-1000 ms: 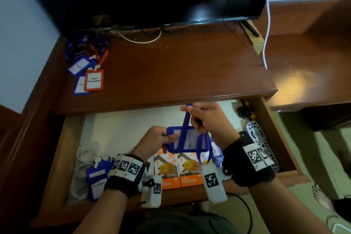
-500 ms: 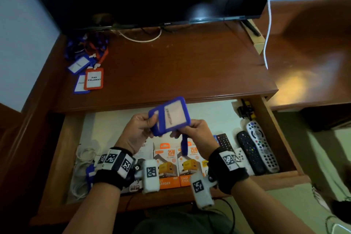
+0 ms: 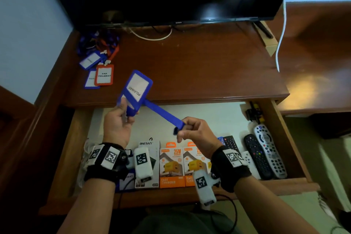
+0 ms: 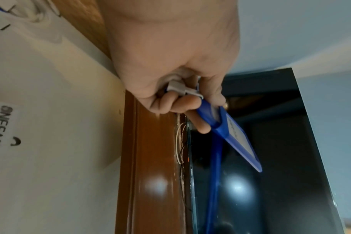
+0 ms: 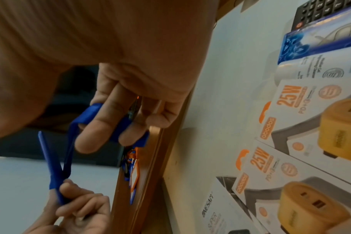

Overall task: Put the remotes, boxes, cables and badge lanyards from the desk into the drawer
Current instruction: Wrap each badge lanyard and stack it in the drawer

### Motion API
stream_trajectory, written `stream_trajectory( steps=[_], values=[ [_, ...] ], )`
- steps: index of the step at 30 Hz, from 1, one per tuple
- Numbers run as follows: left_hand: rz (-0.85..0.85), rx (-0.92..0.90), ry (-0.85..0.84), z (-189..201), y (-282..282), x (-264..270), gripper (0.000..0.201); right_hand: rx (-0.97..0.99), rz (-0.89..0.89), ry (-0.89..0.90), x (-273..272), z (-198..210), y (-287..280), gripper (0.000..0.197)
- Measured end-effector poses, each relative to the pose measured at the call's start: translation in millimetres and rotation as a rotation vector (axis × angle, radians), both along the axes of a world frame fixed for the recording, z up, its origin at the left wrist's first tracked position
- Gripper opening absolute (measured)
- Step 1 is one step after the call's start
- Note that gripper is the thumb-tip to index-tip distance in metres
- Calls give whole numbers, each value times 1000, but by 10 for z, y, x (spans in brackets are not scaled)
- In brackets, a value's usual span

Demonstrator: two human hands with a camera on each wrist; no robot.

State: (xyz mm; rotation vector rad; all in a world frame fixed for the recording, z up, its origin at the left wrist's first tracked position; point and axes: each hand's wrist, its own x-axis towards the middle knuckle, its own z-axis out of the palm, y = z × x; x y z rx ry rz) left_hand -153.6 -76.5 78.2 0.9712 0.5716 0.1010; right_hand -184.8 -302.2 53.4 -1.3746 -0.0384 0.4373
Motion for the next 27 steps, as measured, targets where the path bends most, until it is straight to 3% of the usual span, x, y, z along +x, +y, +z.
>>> stream_trajectory(
  steps=[4,9,15,19,22,24,27],
  values=[
    [83,76,16,-24,36,-16,11,-124,-79,30,-22,-45,-4,13],
    [96,287,116,-61,6,22,17,-207,5,48,-3,35,-30,25],
    [-46,652,155,-132,-34,120,19,-87,82,31,9,471,-27,27],
    [-359,893,173,-140,-127,106,21,66,178,-21,-55,746,29,29],
    [-604,1047,133,-49,-239,59,21,144,158,-69,6,848,25,29],
    [-860,1127,95,68,-340,17,19,177,131,-86,90,863,-15,22],
    [-1144,1212,78,229,-476,-45,18,129,68,-72,241,829,-110,22]
  ],
)
